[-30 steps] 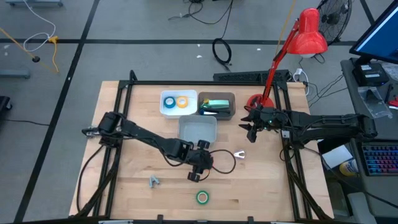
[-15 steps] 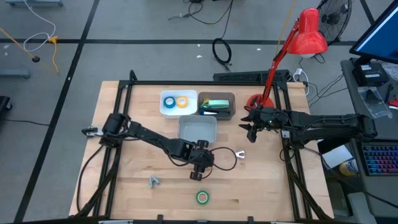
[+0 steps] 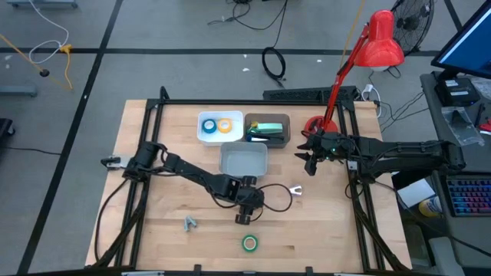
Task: Pick and place Stapler, Stapler remover, tape
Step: Put the orange tape into the white bin
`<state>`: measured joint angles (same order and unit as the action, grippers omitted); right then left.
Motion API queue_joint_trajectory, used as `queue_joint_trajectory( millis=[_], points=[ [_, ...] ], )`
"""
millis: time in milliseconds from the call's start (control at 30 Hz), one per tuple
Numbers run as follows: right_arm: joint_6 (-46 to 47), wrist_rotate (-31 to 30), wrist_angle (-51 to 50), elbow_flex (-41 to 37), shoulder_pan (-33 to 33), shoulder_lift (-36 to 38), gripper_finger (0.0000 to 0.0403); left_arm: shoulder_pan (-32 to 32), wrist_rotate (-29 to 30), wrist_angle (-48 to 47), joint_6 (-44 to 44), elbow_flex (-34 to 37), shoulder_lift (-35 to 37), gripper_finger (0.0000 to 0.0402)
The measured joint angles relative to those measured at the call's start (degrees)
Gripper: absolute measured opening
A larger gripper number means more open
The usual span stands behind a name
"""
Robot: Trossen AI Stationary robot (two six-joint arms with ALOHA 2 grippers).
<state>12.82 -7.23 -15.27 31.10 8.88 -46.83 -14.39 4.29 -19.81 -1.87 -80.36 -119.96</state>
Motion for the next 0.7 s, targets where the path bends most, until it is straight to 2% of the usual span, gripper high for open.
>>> queue_joint_trajectory(
  millis=[233, 333, 533, 700],
  points=[
    [0.0, 0.0, 0.0, 0.0, 0.0, 0.0, 0.0139, -0.7, -2.4, 0.4, -2.5, 0.0, -1.0, 0.0172],
    [0.0, 0.0, 0.1, -0.1, 0.0, 0.0, 0.0139, -1.1, -2.5, 0.4, -3.5, 0.0, -0.6, 0.0141],
    [0.0, 0.0, 0.0, -0.1, 0.0, 0.0, 0.0139, -2.7, -4.3, 0.3, -6.4, 0.0, -0.4, 0.0048],
    [0.0, 0.0, 0.0, -0.1, 0.0, 0.0, 0.0139, -3.9, -4.7, -2.1, -9.7, -1.8, -0.4, 0.0038]
  ],
)
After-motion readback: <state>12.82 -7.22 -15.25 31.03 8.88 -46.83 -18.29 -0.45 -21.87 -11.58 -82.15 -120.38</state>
